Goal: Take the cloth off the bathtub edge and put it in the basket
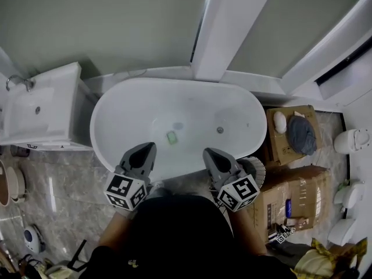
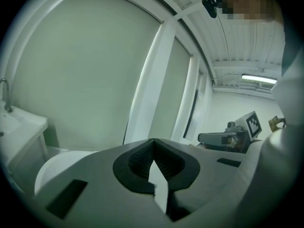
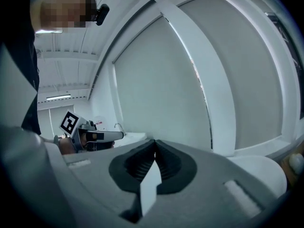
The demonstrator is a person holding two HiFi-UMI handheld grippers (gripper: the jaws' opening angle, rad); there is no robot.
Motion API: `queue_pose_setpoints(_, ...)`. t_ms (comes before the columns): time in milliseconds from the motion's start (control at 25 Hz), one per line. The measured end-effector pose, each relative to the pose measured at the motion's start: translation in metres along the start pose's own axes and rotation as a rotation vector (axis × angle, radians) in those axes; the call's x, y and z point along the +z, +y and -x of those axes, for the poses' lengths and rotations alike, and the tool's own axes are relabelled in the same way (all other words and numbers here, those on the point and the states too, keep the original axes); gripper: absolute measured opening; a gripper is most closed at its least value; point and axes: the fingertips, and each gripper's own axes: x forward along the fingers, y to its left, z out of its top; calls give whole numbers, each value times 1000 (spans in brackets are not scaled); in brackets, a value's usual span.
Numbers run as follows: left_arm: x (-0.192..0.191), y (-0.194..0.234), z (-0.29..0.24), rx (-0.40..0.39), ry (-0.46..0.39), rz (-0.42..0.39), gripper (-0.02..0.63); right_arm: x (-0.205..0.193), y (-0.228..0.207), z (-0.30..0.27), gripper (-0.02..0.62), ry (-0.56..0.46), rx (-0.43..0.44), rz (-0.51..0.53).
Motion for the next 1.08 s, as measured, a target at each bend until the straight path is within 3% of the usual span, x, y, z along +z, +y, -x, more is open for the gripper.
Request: queue_pose_setpoints(1080, -10, 2, -11, -27, 29, -12, 14, -5, -2, -2, -3, 25, -39, 16)
